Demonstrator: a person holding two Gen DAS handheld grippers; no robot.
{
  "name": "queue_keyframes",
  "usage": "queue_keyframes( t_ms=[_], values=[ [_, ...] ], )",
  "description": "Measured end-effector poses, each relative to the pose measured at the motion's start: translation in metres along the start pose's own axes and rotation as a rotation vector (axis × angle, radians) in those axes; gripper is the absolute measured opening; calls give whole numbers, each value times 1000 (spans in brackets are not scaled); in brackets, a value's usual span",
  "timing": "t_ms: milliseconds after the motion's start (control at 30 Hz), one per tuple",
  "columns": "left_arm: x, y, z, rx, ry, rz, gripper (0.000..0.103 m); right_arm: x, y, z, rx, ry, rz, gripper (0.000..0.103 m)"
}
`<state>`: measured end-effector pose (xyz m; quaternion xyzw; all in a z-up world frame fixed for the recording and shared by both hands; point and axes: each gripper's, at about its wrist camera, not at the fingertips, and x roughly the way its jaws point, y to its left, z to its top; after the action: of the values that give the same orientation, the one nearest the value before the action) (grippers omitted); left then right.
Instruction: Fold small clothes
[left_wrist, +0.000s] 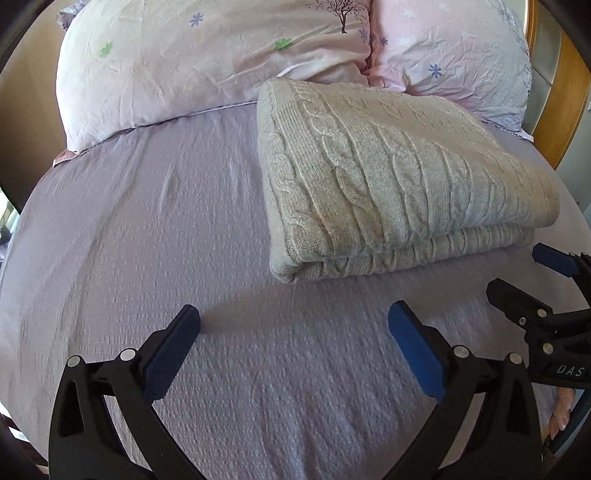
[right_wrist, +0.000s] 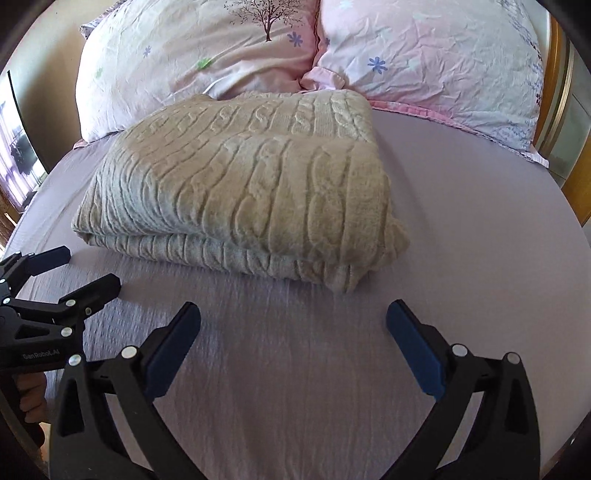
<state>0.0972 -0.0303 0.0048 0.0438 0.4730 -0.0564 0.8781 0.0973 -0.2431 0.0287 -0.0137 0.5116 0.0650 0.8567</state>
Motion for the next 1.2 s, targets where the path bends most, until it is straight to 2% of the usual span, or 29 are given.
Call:
queue_keyframes(
  t_ms=[300,1200],
  values=[
    [-2,1,-6,4,-51,0,102,0,3,-2,-2,8,-33,101],
    [-2,0,-6,3,-60,5,102,-1,3,-3,-1,5,-35,101]
  ],
)
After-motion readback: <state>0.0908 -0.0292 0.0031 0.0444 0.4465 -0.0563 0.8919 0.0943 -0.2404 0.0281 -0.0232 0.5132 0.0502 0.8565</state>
